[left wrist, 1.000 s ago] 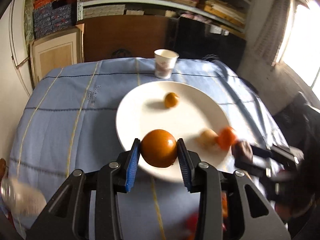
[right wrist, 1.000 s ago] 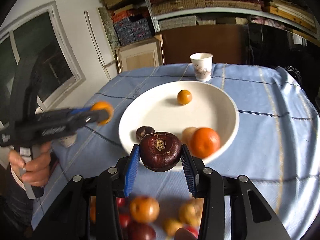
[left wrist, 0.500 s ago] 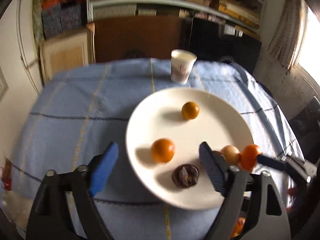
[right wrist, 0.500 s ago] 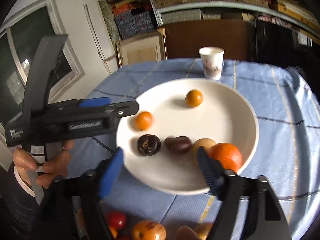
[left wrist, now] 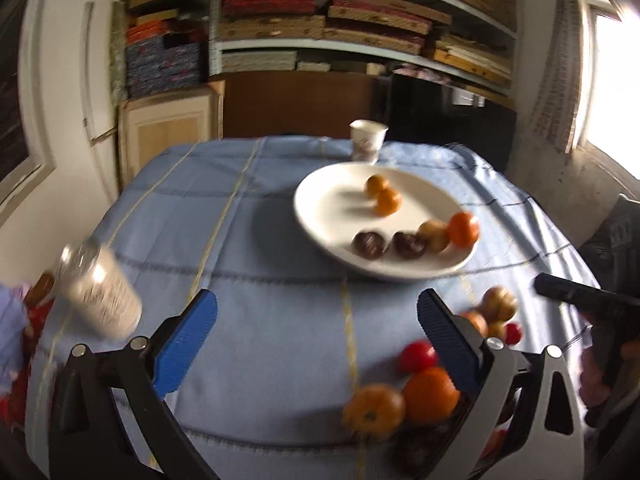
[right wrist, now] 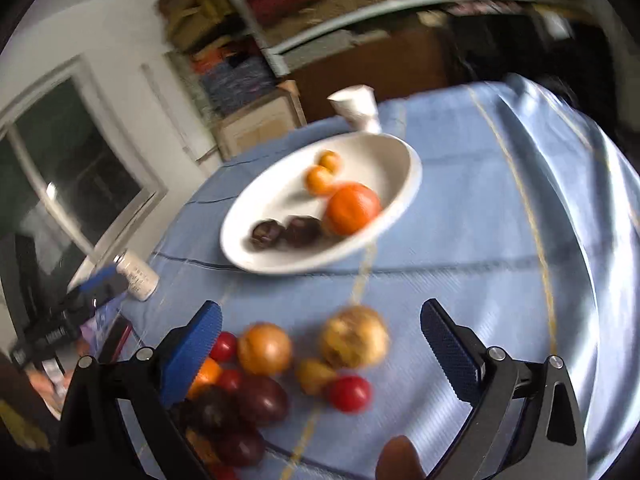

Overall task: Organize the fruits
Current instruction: 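Grasp the spotted pear with the right tool while the left tool reaches toward the fruits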

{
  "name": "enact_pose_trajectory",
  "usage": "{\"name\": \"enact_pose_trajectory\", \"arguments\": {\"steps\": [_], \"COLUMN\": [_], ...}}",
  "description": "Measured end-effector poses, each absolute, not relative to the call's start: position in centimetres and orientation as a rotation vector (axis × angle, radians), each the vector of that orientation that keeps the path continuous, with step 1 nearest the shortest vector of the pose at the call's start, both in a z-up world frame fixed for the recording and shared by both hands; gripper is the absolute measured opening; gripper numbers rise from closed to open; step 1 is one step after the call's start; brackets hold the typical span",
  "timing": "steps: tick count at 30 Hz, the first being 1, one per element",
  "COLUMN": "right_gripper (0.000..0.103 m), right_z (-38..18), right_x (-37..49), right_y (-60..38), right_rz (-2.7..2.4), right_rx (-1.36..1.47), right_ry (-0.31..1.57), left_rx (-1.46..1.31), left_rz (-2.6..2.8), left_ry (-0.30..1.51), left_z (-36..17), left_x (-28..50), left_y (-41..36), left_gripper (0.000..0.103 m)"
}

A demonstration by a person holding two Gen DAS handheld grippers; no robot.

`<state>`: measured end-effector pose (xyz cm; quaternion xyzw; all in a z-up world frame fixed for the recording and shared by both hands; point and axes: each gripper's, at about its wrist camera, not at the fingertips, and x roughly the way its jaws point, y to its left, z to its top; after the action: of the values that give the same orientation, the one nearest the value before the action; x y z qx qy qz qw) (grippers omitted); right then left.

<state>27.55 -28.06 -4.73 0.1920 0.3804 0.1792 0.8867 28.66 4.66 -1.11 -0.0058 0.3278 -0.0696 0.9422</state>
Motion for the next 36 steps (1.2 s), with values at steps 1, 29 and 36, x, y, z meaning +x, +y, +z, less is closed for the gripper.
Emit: {"name": "enact_pose_trajectory", "arguments": {"steps": [1, 29, 36], "right_gripper": [0.099, 0.057, 0.051], "right_z": [-5.0, -7.2, -7.7], "right_x": [27.3, 28.3, 28.8], "right_y": [-28.3, -23.7, -23.6], "right_rz": [0.374, 0.228, 0.210], "right_rx": [0.418, 0.158, 0.156], "right_ry": [0.794, 0.796, 0.832], "left_rx": [-0.029, -0.150, -0.138], "left_rz": [-0.131, -0.100, -0.092], "left_ry": [0.691, 0.757, 0.753], "left_z": [-1.9, -3.4, -3.4], "left_x": [28.4, 27.3, 27.2], "left_y": [5.1, 7.7, 7.7], "left_gripper": [0.098, 0.098, 0.098]}}
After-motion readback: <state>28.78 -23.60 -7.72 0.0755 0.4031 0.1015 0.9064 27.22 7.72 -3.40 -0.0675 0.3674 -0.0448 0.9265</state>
